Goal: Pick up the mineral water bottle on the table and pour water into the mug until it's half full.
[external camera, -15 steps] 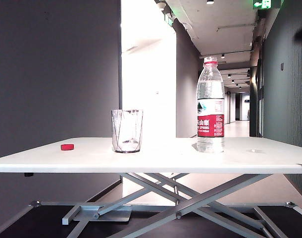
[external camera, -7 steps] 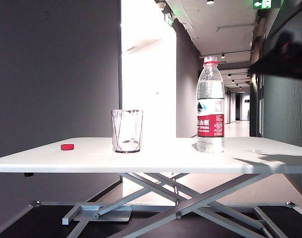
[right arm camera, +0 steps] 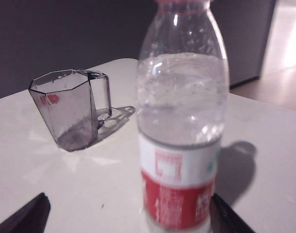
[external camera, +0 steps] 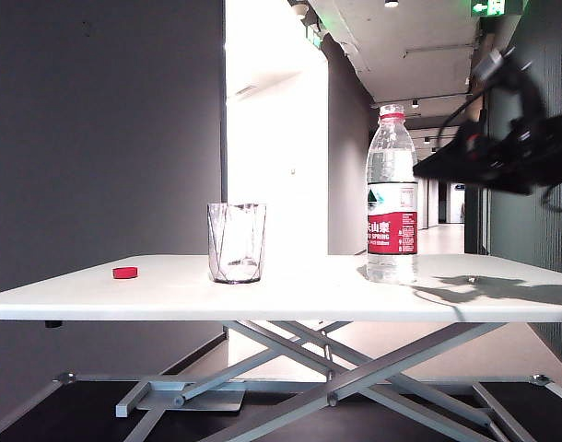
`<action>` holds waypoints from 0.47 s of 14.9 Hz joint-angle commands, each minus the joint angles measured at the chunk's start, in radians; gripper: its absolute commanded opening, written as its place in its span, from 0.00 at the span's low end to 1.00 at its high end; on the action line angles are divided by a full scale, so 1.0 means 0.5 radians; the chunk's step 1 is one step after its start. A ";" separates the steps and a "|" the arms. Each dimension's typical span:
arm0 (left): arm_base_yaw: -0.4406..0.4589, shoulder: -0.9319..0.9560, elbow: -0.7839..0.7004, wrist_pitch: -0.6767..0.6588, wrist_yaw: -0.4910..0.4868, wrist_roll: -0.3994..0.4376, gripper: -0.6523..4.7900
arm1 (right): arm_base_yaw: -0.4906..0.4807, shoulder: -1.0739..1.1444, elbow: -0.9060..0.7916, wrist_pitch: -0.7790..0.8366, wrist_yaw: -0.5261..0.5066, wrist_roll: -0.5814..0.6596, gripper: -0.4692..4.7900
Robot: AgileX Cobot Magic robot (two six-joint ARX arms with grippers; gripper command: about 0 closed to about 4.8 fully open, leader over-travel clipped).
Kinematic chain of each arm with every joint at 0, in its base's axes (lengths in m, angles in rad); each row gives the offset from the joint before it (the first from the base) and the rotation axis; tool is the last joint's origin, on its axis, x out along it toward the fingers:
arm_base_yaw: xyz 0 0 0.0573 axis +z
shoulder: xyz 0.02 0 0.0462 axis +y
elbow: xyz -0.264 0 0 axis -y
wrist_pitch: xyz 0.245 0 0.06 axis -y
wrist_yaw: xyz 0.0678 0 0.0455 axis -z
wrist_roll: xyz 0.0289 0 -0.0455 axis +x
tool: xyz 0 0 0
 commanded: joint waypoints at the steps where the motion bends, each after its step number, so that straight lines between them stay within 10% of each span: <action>1: -0.002 0.001 0.005 0.007 0.009 0.039 0.11 | 0.001 0.199 0.179 0.035 -0.057 0.002 1.00; 7: -0.002 0.001 0.005 -0.043 0.008 0.095 0.11 | 0.008 0.605 0.591 0.033 -0.128 0.003 1.00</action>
